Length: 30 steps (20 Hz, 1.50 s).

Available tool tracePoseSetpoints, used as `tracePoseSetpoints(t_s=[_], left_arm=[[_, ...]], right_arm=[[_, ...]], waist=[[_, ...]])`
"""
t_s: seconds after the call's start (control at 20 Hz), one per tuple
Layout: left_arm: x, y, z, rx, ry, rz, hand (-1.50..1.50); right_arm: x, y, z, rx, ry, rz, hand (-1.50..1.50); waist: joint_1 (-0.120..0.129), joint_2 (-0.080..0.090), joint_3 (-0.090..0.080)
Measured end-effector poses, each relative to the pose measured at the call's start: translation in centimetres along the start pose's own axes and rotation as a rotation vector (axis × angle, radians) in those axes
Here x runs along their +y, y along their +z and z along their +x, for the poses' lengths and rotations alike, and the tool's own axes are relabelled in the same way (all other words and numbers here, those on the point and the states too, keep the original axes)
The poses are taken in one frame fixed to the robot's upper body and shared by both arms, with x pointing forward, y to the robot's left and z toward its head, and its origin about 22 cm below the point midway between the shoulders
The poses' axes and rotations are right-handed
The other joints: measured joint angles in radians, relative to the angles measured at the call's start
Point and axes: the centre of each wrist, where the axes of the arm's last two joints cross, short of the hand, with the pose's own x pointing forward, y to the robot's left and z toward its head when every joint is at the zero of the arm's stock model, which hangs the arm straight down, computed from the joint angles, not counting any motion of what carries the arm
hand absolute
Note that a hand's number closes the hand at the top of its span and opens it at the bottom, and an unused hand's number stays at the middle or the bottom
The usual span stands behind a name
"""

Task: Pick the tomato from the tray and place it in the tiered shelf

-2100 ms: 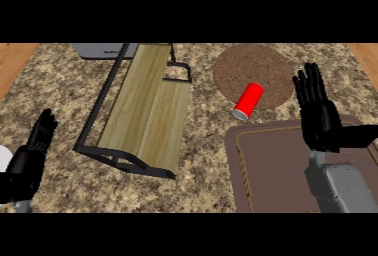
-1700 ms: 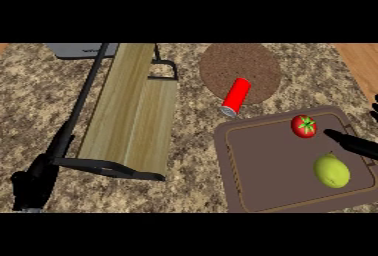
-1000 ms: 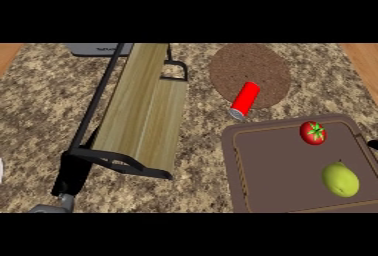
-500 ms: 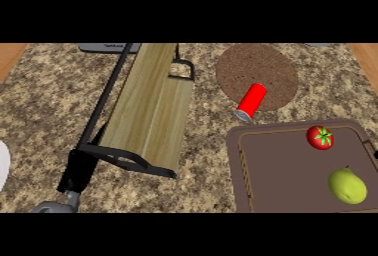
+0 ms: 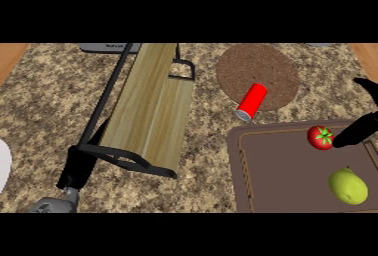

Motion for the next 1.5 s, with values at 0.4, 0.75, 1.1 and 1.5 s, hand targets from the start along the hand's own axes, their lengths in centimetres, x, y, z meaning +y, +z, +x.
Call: tracePoseSetpoints(t_s=[0.4,0.75,1.1,1.5], left_arm=[[0.2,0.3,-0.2,0.001,0.009,0.018,0.0],[0.2,0.5,-0.9,-0.009,0.013,0.024,0.0],[0.4,0.2,-0.7,0.001,0.011,0.022,0.0],[-0.2,0.7,-0.6,0.003,0.01,0.018,0.0]], right_arm=[[2.9,-1.4,4.0,0.034,0.017,0.092,-1.5],[5.0,-1.7,4.8,0.074,0.062,0.095,-1.5],[5.2,-2.1,3.4,0.113,0.116,0.061,-1.5],[6.9,-3.2,2.3,0.153,0.17,0.077,-1.5]], waist=[[-0.013,-0.003,0.001],[-0.024,-0.007,0.003],[-0.028,-0.007,0.003],[-0.026,-0.006,0.002]])
